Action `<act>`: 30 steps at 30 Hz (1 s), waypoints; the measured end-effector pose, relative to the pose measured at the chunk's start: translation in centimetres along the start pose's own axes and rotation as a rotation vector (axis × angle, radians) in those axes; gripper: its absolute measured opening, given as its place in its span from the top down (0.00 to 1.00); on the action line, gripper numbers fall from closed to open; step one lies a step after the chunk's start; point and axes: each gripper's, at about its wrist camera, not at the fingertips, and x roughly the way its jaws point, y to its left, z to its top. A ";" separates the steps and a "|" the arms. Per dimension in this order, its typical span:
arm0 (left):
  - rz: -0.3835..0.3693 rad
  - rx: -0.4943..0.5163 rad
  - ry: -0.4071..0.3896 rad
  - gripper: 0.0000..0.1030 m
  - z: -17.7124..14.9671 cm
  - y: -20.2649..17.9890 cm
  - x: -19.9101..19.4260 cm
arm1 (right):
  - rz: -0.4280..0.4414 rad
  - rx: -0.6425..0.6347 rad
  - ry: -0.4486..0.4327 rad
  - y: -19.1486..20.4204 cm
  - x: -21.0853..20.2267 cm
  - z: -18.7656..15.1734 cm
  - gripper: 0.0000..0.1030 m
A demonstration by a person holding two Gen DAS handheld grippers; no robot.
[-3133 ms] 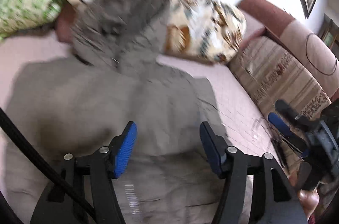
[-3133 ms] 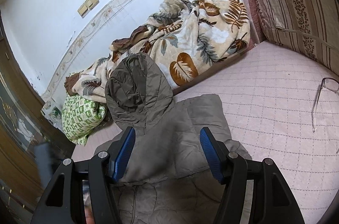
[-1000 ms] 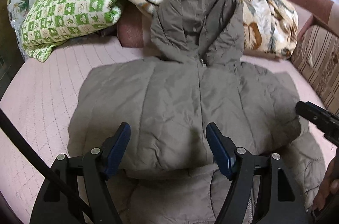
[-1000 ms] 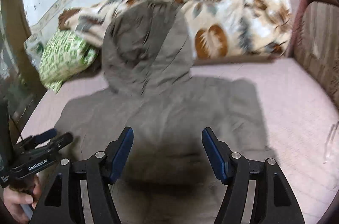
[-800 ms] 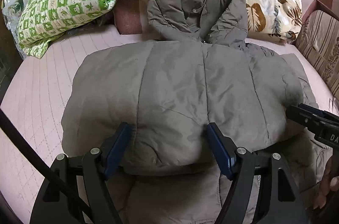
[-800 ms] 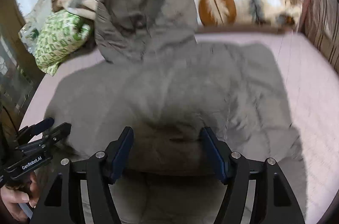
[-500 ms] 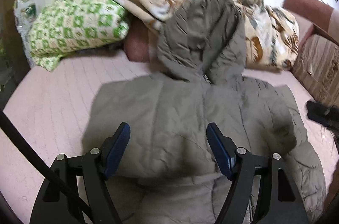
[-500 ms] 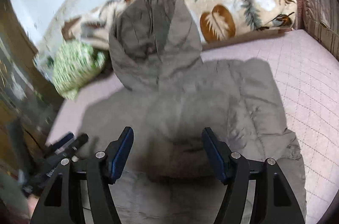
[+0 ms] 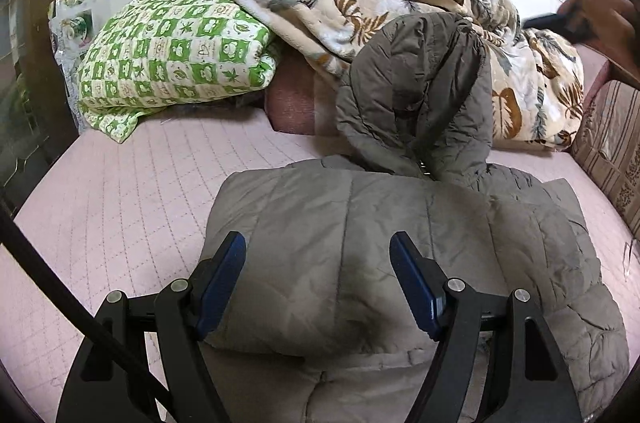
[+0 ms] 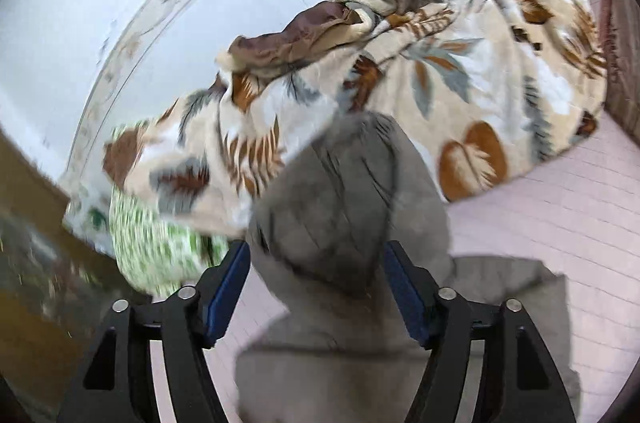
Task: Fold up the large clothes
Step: 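Grasp the jacket hood with the right gripper, then fold the hood down onto the jacket body with the right gripper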
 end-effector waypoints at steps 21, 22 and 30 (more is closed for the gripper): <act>-0.033 -0.043 0.005 0.28 0.3 0.9 1.4 | 0.025 0.088 -0.087 -1.8 7.8 3.8 0.91; -0.033 -0.043 0.003 0.28 0.3 0.9 1.2 | 0.039 0.083 -0.092 -1.7 6.7 3.2 0.91; -0.026 -0.068 -0.017 0.28 0.8 1.8 -0.6 | 0.121 0.034 -0.126 -0.5 -3.9 -4.4 0.91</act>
